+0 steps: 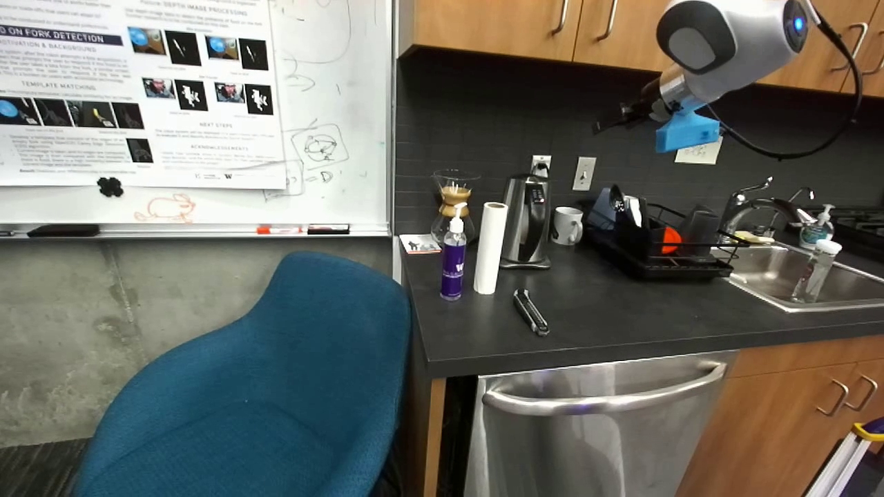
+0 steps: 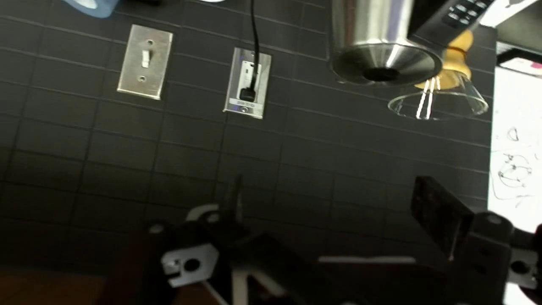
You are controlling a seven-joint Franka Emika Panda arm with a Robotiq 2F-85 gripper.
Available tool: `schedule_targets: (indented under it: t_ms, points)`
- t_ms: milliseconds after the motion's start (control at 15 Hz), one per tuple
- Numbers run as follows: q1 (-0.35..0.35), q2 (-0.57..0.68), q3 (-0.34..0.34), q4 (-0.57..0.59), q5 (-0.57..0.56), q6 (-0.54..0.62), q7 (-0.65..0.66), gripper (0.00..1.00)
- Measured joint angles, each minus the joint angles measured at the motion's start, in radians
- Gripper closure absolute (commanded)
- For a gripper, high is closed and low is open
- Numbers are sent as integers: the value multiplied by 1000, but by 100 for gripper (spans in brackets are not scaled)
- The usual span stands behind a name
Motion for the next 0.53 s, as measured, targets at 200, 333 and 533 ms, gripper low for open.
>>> schedule_targets:
  t_ms: [200, 333, 533]
  points:
    - [1, -41, -50, -26, -105, 0, -7, 0]
    - [1, -75, -89, -36, -151, 0, -25, 0]
    - [1, -131, -153, -39, -197, 0, -69, 0]
